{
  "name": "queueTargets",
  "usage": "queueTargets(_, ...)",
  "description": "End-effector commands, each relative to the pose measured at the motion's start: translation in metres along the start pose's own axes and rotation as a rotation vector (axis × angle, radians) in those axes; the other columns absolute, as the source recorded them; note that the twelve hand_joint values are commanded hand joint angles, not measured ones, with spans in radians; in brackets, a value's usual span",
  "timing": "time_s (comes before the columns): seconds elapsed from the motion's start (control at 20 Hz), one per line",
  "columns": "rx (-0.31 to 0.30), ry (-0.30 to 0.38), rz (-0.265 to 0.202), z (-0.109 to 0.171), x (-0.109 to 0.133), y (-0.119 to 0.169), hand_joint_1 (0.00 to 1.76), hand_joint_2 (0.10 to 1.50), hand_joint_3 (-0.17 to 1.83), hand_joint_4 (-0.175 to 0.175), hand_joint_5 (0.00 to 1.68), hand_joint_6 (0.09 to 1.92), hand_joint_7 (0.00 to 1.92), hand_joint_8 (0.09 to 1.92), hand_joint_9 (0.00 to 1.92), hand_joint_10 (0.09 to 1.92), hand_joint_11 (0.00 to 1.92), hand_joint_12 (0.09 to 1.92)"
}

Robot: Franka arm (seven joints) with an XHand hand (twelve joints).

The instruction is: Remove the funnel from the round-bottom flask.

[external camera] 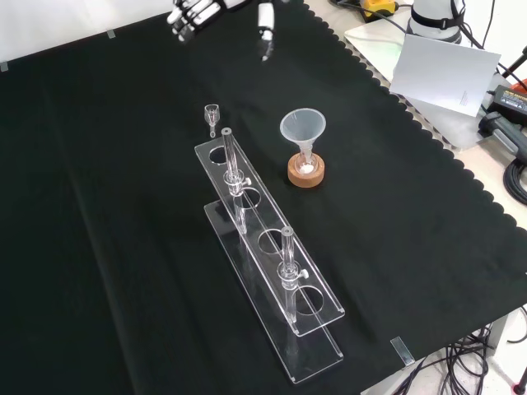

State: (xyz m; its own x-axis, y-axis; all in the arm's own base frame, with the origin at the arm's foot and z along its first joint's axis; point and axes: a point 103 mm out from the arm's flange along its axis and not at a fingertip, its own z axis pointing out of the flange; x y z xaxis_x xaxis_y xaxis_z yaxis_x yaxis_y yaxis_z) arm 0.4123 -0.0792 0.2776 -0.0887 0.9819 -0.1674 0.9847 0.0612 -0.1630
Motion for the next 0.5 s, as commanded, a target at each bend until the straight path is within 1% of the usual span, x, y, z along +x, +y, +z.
queueTargets(0.05, -0.001, 0.064, -0.113, -0.032, 0.077, -0.039, 0.39, 0.6, 0.08, 0.029, 0.0, 0.09, 0.11, 0.09, 0.05, 0.09, 0.0, 0.72)
queueTargets(0.2, 0.0, 0.077, -0.14, -0.042, 0.093, -0.042, 0.4, 0.6, 0.08, 0.029, 0.0, 0.09, 0.11, 0.09, 0.05, 0.09, 0.0, 0.71)
queueTargets(0.3, 0.028, 0.078, -0.165, -0.046, 0.103, -0.043, 0.4, 0.6, 0.08, 0.031, 0.0, 0.09, 0.11, 0.09, 0.05, 0.09, 0.0, 0.71)
queueTargets(0.35, 0.04, 0.081, -0.181, -0.048, 0.109, -0.044, 0.39, 0.6, 0.07, 0.034, 0.0, 0.09, 0.11, 0.09, 0.03, 0.09, 0.0, 0.68)
queueTargets(0.45, 0.084, 0.08, -0.216, -0.05, 0.121, -0.045, 0.38, 0.6, 0.05, 0.036, 0.0, 0.09, 0.08, 0.09, 0.01, 0.09, 0.0, 0.58)
queueTargets(0.5, 0.124, 0.072, -0.233, -0.05, 0.126, -0.044, 0.38, 0.61, 0.04, 0.035, 0.0, 0.09, 0.05, 0.09, 0.0, 0.09, 0.0, 0.51)
